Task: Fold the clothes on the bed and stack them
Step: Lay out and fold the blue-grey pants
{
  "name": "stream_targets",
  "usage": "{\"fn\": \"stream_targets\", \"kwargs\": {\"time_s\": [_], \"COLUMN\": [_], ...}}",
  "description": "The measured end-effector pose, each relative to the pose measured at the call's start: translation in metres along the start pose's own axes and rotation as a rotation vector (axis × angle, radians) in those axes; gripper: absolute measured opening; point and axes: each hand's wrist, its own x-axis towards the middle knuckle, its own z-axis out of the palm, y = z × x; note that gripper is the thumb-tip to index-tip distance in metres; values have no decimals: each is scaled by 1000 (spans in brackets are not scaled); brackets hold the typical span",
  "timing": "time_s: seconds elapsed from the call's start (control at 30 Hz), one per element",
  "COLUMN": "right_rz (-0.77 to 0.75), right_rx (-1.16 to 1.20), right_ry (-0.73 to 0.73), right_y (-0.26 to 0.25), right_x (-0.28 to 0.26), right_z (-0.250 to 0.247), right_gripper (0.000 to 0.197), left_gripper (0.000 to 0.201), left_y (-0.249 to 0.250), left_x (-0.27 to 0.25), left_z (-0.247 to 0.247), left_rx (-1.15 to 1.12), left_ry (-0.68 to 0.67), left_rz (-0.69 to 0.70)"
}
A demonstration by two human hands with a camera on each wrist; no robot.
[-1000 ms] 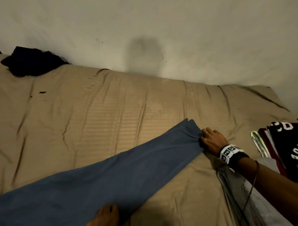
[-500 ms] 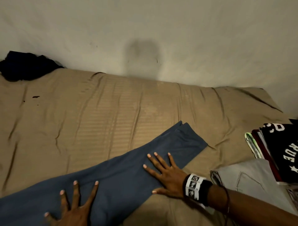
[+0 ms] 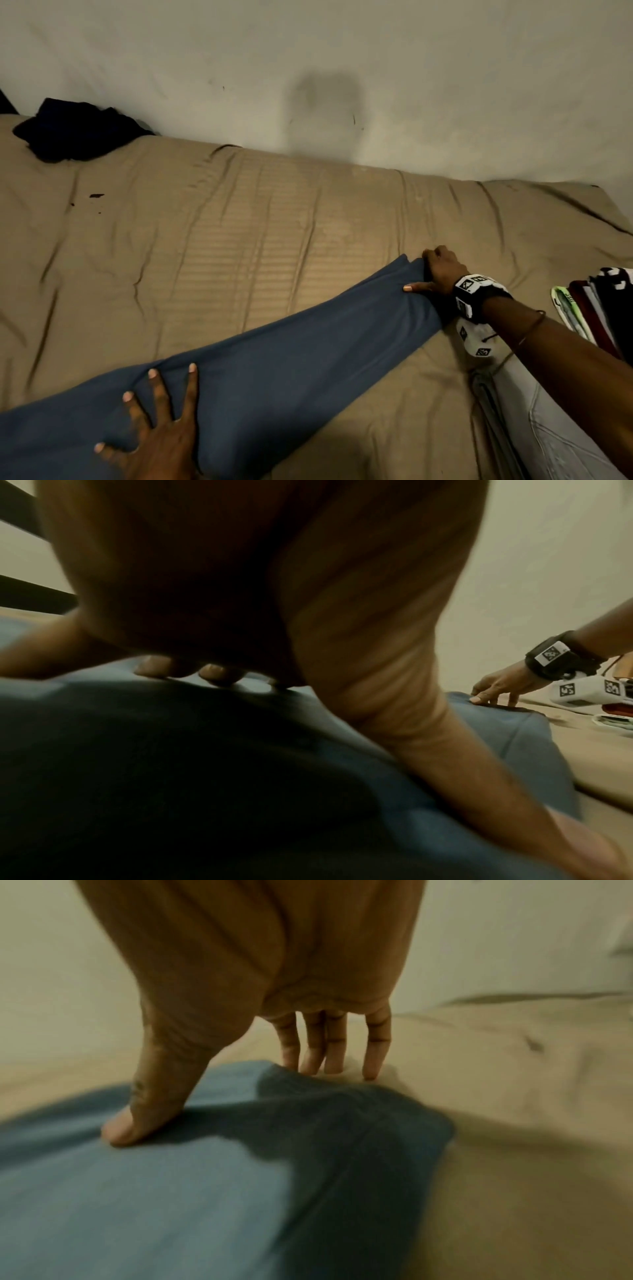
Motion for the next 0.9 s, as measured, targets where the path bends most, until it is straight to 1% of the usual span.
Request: {"fn": "stream_targets", "kwargs": {"time_s": [0.03, 0.07, 0.1, 0.13, 0.17, 0.2, 0.23, 0.27, 0.3, 0.33, 0.37, 0.4, 0.47, 0.5, 0.53, 0.57, 0.6, 0.63, 0.67, 0.7, 0.73, 0.77, 0.8, 0.83, 0.87, 0.9], "right_rz": [44, 70, 87, 99, 100, 106, 103, 99, 105, 122, 141, 158, 150, 132, 125, 123, 127, 131, 113, 70, 4, -74, -166, -256, -353, -453], "right_rx": [43, 115, 231, 364, 470, 538, 556, 582, 643, 750, 878, 978, 1067, 1076, 1077, 1097, 1133, 1179, 1209, 1226, 1240, 1258, 1279, 1291, 1293, 1286], "right_ry": [42, 40, -2, -65, -146, -212, -229, -207, -160, -122, -100, -93, -126, -129, -103, -47, 31, 119, 190, 230, 247, 251, 238, 208, 141, 22], "right_y": [2, 4, 4, 6, 6, 7, 7, 7, 7, 6, 5, 3, -5, -10, -17, -24, -34, -45, -57, -74, -94, -119, -147, -177, -210, -243], "right_x": [1, 2, -1, -2, -7, -10, -13, -16, -17, -21, -24, -28, -38, -43, -47, -54, -62, -71, -83, -98, -116, -136, -160, -186, -216, -244], "right_z": [-1, -2, -6, -6, -7, -7, -5, -4, -2, -1, -1, -2, -7, -11, -16, -23, -33, -43, -55, -68, -79, -87, -92, -92, -89, -81], "right_gripper": [125, 116, 104, 88, 72, 58, 48, 40, 32, 26, 23, 27, 43, 45, 41, 36, 32, 33, 39, 46, 49, 43, 34, 26, 24, 23], "left_gripper": [72, 87, 98, 103, 105, 104, 99, 93, 105, 122, 132, 135, 137, 149, 164, 171, 173, 172, 167, 155, 133, 109, 92, 82, 76, 73], "left_y": [-3, -8, -12, -17, -14, -7, 3, 14, 26, 32, 35, 38, 37, 36, 34, 31, 30, 27, 25, 17, 11, 5, -1, -5, -11, -16], "left_x": [-1, 2, 6, 12, 14, 3, -9, -20, -24, -24, -21, -25, -30, -30, -33, -36, -43, -50, -58, -64, -71, -81, -87, -93, -96, -99], "left_z": [2, 12, 21, 26, 25, 13, 0, -15, -16, -13, -10, -17, -24, -28, -31, -30, -34, -38, -43, -39, -40, -43, -46, -52, -58, -65], "left_rx": [25, 58, 57, 34, 15, -23, -19, -6, 23, 30, 48, 31, -1, 12, 20, 17, 8, -27, -104, -235, -445, -714, -978, -1204, -1359, -1472], "left_ry": [-32, 42, 59, 48, 52, 3, -5, -27, 77, 140, 77, 76, 191, 183, 114, 78, 39, 82, 167, 291, 397, 415, 386, 314, 228, 140], "left_rz": [-15, -13, -50, -69, -67, -65, -61, -66, -34, -45, -93, -94, -9, 1, -8, -10, -17, 7, 44, 87, 129, 165, 193, 216, 202, 170]}}
